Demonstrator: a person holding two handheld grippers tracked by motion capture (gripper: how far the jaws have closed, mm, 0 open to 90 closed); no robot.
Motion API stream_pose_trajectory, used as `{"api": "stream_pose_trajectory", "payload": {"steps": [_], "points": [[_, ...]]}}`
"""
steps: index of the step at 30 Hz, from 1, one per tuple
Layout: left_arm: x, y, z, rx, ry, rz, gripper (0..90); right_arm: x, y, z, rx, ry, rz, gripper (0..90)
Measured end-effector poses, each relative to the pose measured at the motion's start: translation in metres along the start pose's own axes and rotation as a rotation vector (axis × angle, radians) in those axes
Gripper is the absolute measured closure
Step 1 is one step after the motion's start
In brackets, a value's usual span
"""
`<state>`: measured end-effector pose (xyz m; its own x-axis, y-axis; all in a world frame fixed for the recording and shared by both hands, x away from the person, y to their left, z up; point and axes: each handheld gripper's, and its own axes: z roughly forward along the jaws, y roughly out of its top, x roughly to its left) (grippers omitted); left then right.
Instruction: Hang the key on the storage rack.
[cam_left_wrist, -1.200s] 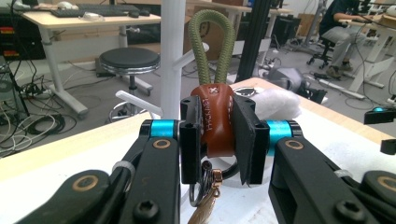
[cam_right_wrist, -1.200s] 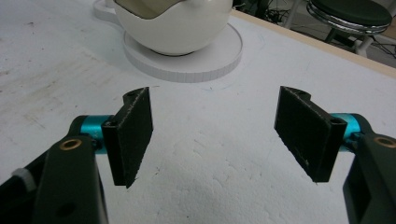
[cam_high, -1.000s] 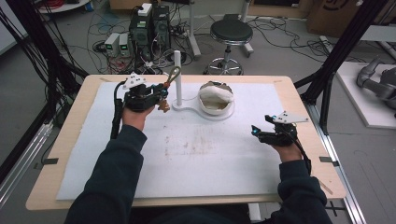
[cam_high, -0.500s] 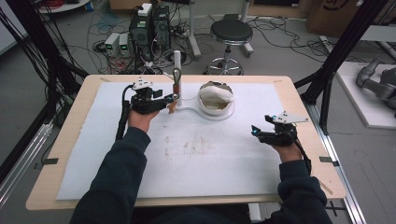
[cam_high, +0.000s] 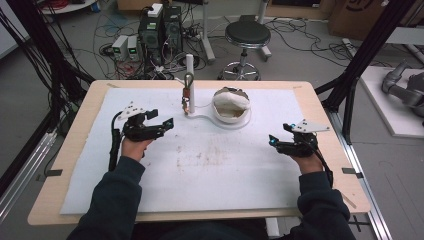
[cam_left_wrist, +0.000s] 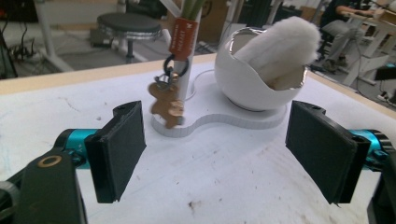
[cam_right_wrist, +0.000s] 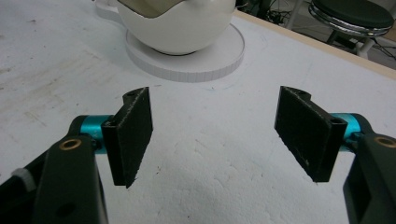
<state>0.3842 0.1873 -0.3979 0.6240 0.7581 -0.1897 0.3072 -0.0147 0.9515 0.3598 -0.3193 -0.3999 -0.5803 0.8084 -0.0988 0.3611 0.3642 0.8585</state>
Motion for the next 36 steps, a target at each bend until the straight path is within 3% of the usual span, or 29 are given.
{"api": "stream_pose_trajectory", "payload": {"steps": [4, 6, 7, 10, 22, 36], "points": [[0.004, -0.005, -0.016, 0.010, 0.001, 0.035, 19.8, 0.000, 0.000, 0.000, -0.005, 0.002, 0.006, 28.2], [0.003, -0.003, -0.020, -0.002, 0.000, 0.064, 20.3, 0.000, -0.001, -0.001, -0.006, 0.005, 0.013, 28.2], [0.002, -0.001, -0.024, 0.005, 0.005, 0.092, 20.5, 0.000, -0.001, -0.001, -0.006, 0.007, 0.017, 28.2], [-0.001, -0.001, -0.028, 0.027, 0.008, 0.126, 20.6, -0.002, -0.003, -0.002, -0.012, 0.014, 0.036, 28.2], [0.006, -0.023, -0.044, 0.010, 0.071, 0.042, 20.1, -0.004, -0.008, -0.007, -0.016, 0.020, 0.050, 26.7], [0.007, -0.029, -0.046, 0.010, 0.081, 0.042, 20.1, -0.001, -0.006, -0.004, -0.006, 0.012, 0.039, 26.4]]}}
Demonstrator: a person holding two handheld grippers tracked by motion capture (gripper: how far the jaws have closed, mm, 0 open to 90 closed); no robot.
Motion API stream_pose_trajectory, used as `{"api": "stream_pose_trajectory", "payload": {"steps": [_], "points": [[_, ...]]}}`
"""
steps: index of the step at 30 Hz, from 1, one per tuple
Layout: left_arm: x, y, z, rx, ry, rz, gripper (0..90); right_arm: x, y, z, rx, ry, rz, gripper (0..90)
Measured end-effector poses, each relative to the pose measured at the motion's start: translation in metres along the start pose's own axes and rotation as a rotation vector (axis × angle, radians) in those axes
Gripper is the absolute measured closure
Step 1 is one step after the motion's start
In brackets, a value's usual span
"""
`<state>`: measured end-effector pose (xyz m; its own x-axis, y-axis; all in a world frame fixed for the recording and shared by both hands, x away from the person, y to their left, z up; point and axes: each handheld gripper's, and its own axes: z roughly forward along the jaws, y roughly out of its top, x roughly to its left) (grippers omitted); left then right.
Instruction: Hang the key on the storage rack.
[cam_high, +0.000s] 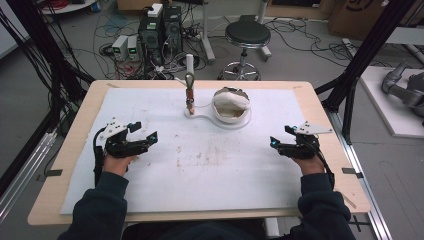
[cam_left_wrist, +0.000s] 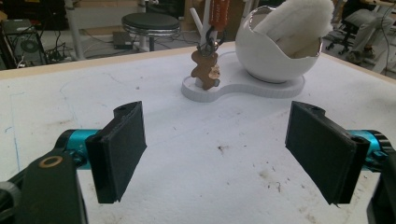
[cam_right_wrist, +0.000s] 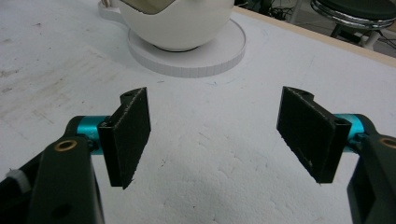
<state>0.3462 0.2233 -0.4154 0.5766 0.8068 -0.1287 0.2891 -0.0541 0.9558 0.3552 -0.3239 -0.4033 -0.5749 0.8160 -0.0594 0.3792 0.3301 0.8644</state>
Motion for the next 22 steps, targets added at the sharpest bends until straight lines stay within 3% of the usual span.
{"api": "stream_pose_trajectory", "payload": {"steps": [22], "points": [[0.0008, -0.0007, 0.0012, 0.008, 0.012, 0.005, 20.2, 0.0000, -0.0003, 0.0016, 0.003, 0.007, 0.007, 26.4]]}}
